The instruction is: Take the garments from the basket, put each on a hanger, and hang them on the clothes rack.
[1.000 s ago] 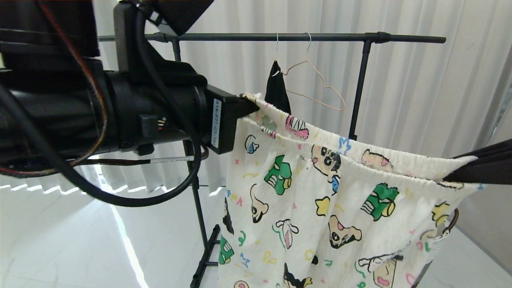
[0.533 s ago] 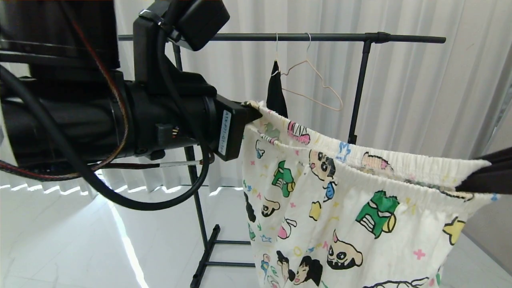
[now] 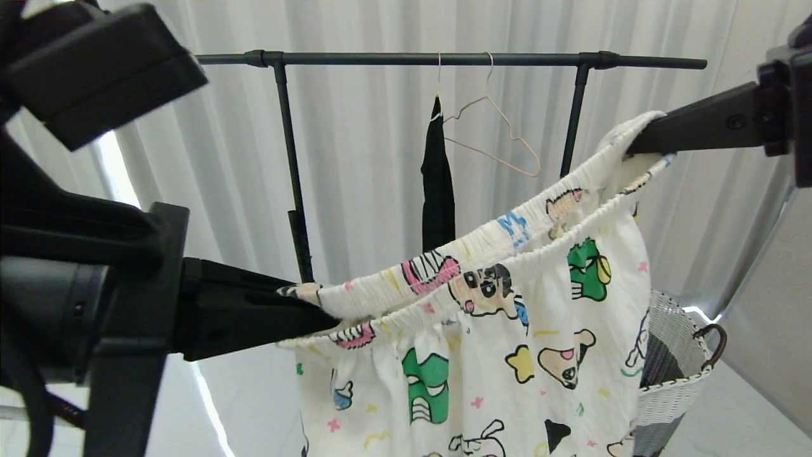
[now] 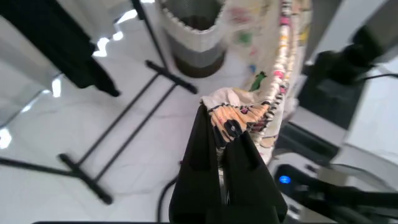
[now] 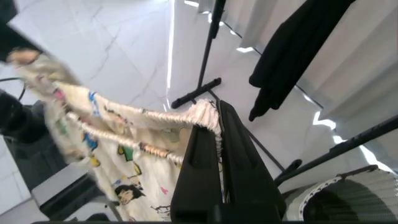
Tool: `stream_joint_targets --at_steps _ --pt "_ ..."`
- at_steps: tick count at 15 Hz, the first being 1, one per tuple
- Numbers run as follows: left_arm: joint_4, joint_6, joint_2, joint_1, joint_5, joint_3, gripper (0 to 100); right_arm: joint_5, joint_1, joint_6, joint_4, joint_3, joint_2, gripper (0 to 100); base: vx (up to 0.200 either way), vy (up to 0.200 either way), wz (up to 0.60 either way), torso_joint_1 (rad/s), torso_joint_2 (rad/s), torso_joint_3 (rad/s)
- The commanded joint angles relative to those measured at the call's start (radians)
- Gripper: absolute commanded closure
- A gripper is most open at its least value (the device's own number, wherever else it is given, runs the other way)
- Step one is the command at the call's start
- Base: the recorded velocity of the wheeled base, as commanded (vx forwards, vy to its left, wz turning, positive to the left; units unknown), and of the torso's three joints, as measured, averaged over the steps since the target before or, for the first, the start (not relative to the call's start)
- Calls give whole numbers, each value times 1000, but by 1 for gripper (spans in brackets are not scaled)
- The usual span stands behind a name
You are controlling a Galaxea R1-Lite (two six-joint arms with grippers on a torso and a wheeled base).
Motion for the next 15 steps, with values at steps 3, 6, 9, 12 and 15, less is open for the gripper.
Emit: stream_joint_targets --at_steps 3,6,9,12,15 --pt "6 -128 -47 -141 -10 -19 100 1 -3 -1 2 -27 50 100 0 0 0 0 0 0" --pt "6 -128 3 -80 21 -62 100 1 -17 0 59 -20 9 100 0 0 0 0 0 0" --pt "36 -150 92 -32 145 -159 100 0 -18 2 123 9 -42 100 0 0 0 0 0 0" --pt "37 -151 118 -31 157 -160 100 -2 -18 2 128 46 -76 100 0 0 0 0 0 0" --pt "36 -144 125 -23 185 -146 100 -8 -18 2 171 60 -91 100 0 0 0 0 0 0"
